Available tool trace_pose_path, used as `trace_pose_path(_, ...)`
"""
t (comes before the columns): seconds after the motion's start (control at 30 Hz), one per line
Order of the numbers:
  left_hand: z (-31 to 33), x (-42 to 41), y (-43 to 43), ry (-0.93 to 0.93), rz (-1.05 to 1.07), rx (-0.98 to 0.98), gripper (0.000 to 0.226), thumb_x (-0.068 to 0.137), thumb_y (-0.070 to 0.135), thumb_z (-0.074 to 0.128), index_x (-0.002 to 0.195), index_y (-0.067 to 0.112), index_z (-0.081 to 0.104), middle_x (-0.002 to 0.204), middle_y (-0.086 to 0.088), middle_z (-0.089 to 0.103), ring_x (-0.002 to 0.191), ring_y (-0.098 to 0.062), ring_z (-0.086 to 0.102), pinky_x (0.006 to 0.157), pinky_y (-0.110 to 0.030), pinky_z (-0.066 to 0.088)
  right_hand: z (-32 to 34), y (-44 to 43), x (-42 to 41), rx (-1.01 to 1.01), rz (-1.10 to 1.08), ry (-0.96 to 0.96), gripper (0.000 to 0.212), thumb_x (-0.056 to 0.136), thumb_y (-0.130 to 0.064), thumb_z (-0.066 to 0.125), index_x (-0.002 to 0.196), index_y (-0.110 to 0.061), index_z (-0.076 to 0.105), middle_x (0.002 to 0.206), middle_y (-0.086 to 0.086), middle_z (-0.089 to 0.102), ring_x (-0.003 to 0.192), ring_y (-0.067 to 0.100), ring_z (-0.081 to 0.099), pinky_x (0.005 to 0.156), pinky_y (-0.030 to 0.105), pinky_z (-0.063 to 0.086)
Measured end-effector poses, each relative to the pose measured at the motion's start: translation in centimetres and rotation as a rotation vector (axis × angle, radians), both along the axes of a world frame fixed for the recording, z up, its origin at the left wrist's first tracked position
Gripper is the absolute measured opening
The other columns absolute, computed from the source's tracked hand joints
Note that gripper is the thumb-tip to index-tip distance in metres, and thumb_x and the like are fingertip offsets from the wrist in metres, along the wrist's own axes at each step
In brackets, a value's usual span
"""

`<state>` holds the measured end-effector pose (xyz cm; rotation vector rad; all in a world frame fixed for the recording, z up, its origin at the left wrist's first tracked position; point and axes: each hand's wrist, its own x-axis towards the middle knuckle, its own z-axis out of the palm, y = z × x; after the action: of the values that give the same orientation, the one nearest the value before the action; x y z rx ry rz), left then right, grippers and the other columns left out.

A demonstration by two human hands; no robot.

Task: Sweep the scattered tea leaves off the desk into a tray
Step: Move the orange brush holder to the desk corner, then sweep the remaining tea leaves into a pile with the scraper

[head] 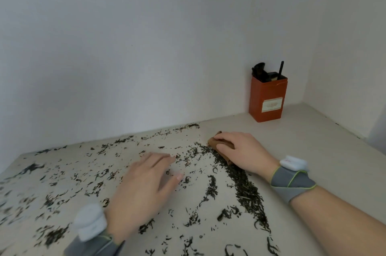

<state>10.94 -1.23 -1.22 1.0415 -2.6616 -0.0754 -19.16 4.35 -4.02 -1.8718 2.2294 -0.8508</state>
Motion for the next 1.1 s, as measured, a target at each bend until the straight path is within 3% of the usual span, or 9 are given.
trace_pose_path(0.17, -1.0, 0.5, -0.8, 0.014, -0.039, -0.003, 0.062, 0.1, 0.07, 0.025, 0.149, 0.037, 0.048, 0.151, 0.021, 0.046, 0.142, -0.001, 0.034, 0.123, -0.034, 0.029, -0.2, -0.1, 0.2, -0.037, -0.029, 0.001, 0.037, 0.099, -0.048, 0.049, 0.133, -0.04, 0.061, 0.128, -0.017, 0.066, 0.114, 0.009, 0.058, 0.099, 0.034, 0.046)
trace_pose_path(0.23, -1.1, 0.7, -0.9, 0.024, -0.054, -0.004, 0.061, 0.101, 0.066, 0.028, 0.148, 0.035, 0.05, 0.15, 0.019, 0.047, 0.142, -0.003, 0.035, 0.122, -0.034, 0.03, -0.2, -0.1, 0.3, -0.031, -0.032, -0.018, 0.034, 0.101, -0.043, 0.052, 0.133, -0.041, 0.061, 0.127, -0.016, 0.066, 0.105, 0.006, 0.061, 0.093, 0.031, 0.049)
trace_pose_path(0.33, -1.3, 0.8, -0.8, 0.031, -0.077, -0.002, 0.058, 0.102, 0.063, 0.03, 0.147, 0.033, 0.051, 0.149, 0.019, 0.047, 0.142, -0.004, 0.033, 0.122, -0.032, 0.027, 0.5, -0.6, 0.1, -0.028, -0.049, -0.145, 0.031, 0.101, -0.036, 0.054, 0.131, -0.042, 0.062, 0.119, -0.019, 0.066, 0.089, 0.002, 0.064, 0.074, 0.017, 0.049)
trace_pose_path(0.4, -1.4, 0.8, -0.7, 0.033, -0.092, -0.005, 0.057, 0.103, 0.062, 0.03, 0.147, 0.033, 0.051, 0.149, 0.019, 0.046, 0.143, -0.004, 0.031, 0.122, -0.031, 0.024, 1.4, -1.4, -0.4, -0.041, -0.065, -0.123, 0.032, 0.102, -0.034, 0.054, 0.133, -0.039, 0.061, 0.121, -0.02, 0.063, 0.105, 0.003, 0.059, 0.084, 0.013, 0.041)
trace_pose_path(0.5, -1.6, 0.7, -0.7, 0.044, -0.104, 0.001, 0.055, 0.104, 0.061, 0.028, 0.146, 0.034, 0.051, 0.149, 0.019, 0.046, 0.143, -0.004, 0.03, 0.122, -0.029, 0.02, 2.7, -3.3, -1.2, -0.052, -0.107, -0.05, 0.032, 0.102, -0.036, 0.052, 0.133, -0.037, 0.062, 0.117, -0.019, 0.064, 0.095, -0.005, 0.054, 0.077, 0.001, 0.034)
trace_pose_path(0.57, -1.7, 0.7, -0.8, 0.055, -0.107, 0.003, 0.054, 0.104, 0.06, 0.028, 0.146, 0.034, 0.051, 0.149, 0.019, 0.046, 0.143, -0.004, 0.03, 0.121, -0.029, 0.018, 3.0, -4.7, -1.6, -0.015, -0.137, -0.013, 0.032, 0.102, -0.037, 0.051, 0.133, -0.039, 0.061, 0.116, -0.016, 0.065, 0.095, 0.002, 0.057, 0.074, 0.006, 0.036)
trace_pose_path(0.73, -1.7, 0.7, -1.0, 0.07, -0.105, 0.008, 0.054, 0.104, 0.06, 0.026, 0.146, 0.034, 0.05, 0.149, 0.019, 0.046, 0.143, -0.005, 0.03, 0.122, -0.03, 0.017, 2.7, -7.7, -2.4, 0.08, -0.208, 0.081, 0.035, 0.103, -0.039, 0.048, 0.135, -0.032, 0.058, 0.129, -0.002, 0.067, 0.114, 0.023, 0.061, 0.096, 0.036, 0.048)
trace_pose_path(0.87, -1.9, 0.7, -1.1, 0.067, -0.11, 0.009, 0.055, 0.104, 0.06, 0.024, 0.145, 0.034, 0.05, 0.149, 0.019, 0.046, 0.143, -0.005, 0.029, 0.123, -0.032, 0.02, 1.4, -9.7, -1.2, 0.092, -0.246, 0.236, 0.038, 0.105, -0.038, 0.04, 0.135, -0.025, 0.058, 0.122, 0.006, 0.07, 0.107, 0.03, 0.064, 0.077, 0.031, 0.043)
trace_pose_path(1.1, -1.9, 0.5, -1.2, 0.085, -0.11, 0.014, 0.052, 0.105, 0.057, 0.026, 0.14, 0.032, 0.054, 0.145, 0.018, 0.048, 0.141, -0.006, 0.032, 0.121, -0.031, 0.021, 0.8, -12.8, 3.4, 0.059, -0.187, 0.274, 0.034, 0.104, -0.03, 0.036, 0.119, -0.015, 0.062, 0.106, 0.011, 0.07, 0.093, 0.034, 0.063, 0.078, 0.04, 0.052)
